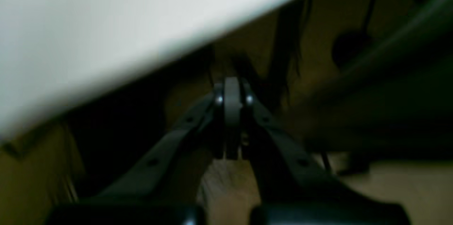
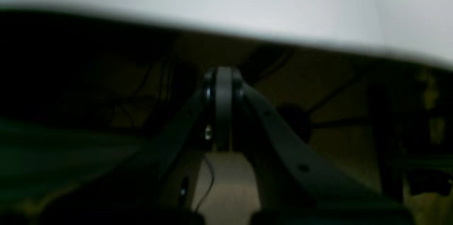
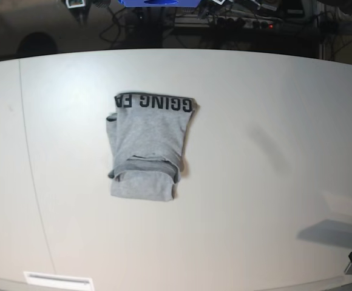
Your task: Fold the T-shirt properly
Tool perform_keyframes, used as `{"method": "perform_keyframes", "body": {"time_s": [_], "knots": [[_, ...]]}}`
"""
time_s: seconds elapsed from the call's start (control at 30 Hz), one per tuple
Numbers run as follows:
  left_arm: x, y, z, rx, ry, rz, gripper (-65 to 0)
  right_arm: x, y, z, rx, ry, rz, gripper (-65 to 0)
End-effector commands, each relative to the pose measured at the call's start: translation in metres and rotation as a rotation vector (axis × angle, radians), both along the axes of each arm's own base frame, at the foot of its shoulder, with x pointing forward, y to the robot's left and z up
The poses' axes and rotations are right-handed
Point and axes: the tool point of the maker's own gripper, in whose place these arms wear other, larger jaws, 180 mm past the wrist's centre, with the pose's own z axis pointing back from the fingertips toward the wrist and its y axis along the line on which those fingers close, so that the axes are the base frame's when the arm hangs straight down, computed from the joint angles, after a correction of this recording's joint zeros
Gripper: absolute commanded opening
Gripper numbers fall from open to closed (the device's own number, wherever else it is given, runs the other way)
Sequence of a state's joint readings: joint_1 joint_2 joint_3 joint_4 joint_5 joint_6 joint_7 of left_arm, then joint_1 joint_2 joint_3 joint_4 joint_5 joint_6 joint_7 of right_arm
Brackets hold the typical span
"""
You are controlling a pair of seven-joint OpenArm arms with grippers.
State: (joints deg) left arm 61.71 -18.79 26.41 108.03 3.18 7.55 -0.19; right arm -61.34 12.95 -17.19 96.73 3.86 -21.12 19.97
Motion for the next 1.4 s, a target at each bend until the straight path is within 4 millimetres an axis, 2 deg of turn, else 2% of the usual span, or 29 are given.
{"method": "perform_keyframes", "body": {"time_s": [0.0, 0.07, 0.17, 0.23, 0.3, 0.4, 0.43, 0.53, 0.6, 0.67, 0.73, 0.8, 0.87, 1.03, 1.23, 1.33, 1.37], "knots": [[-0.002, -0.002, -0.003, -0.013, 0.014, 0.009, -65.0, -0.013, 0.004, -0.009, -0.004, 0.036, 0.028, -64.9], [-0.018, 0.006, -0.037, 0.006, 0.143, 0.049, -65.0, -0.034, 0.002, -0.046, -0.034, 0.154, 0.05, -64.9], [-0.033, 0.024, -0.088, 0.02, 0.303, 0.15, -65.0, -0.06, -0.013, -0.102, -0.103, 0.321, 0.052, -64.9], [-0.036, 0.042, -0.124, 0.044, 0.394, 0.223, -65.0, -0.072, -0.023, -0.137, -0.149, 0.417, 0.038, -64.9], [-0.033, 0.061, -0.151, 0.079, 0.454, 0.274, -65.0, -0.081, -0.035, -0.161, -0.195, 0.48, 0.05, -64.9], [-0.035, 0.081, -0.186, 0.133, 0.565, 0.343, -65.0, -0.08, -0.065, -0.194, -0.281, 0.562, 0.055, -64.9], [-0.039, 0.088, -0.199, 0.167, 0.614, 0.355, -65.0, -0.073, -0.074, -0.204, -0.304, 0.582, 0.052, -64.9], [-0.053, 0.099, -0.233, 0.261, 0.727, 0.345, -65.0, -0.067, -0.087, -0.227, -0.296, 0.674, 0.061, -64.6], [-0.059, 0.095, -0.253, 0.291, 0.815, 0.309, -65.0, -0.068, -0.091, -0.239, -0.228, 0.756, 0.044, -64.1], [-0.065, 0.082, -0.263, 0.274, 0.894, 0.269, -65.0, -0.06, -0.098, -0.245, -0.16, 0.803, -0.034, -64.1], [-0.051, 0.067, -0.268, 0.216, 0.88, 0.25, -65.0, -0.045, -0.105, -0.247, -0.119, 0.808, -0.12, -64.1], [-0.036, 0.064, -0.27, 0.199, 0.859, 0.254, -65.0, -0.029, -0.11, -0.248, -0.117, 0.813, -0.157, -64.1], [-0.028, 0.051, -0.271, 0.181, 0.856, 0.25, -65.0, -0.028, -0.108, -0.249, -0.113, 0.844, -0.158, -64.1], [-0.028, 0.05, -0.271, 0.176, 0.85, 0.257, -65.0, -0.029, -0.107, -0.249, -0.112, 0.848, -0.154, -64.1], [-0.004, 0.056, -0.27, 0.051, 0.75, 0.476, -65.0, -0.016, -0.107, -0.249, -0.114, 0.83, -0.153, -64.1], [-0.004, 0.057, -0.27, 0.036, 0.753, 0.512, -65.0, -0.015, -0.105, -0.249, -0.109, 0.828, -0.155, -63.1], [-0.004, 0.056, -0.27, 0.034, 0.753, 0.512, -63.7, -0.015, -0.104, -0.249, -0.108, 0.828, -0.154, -60.9]]}}
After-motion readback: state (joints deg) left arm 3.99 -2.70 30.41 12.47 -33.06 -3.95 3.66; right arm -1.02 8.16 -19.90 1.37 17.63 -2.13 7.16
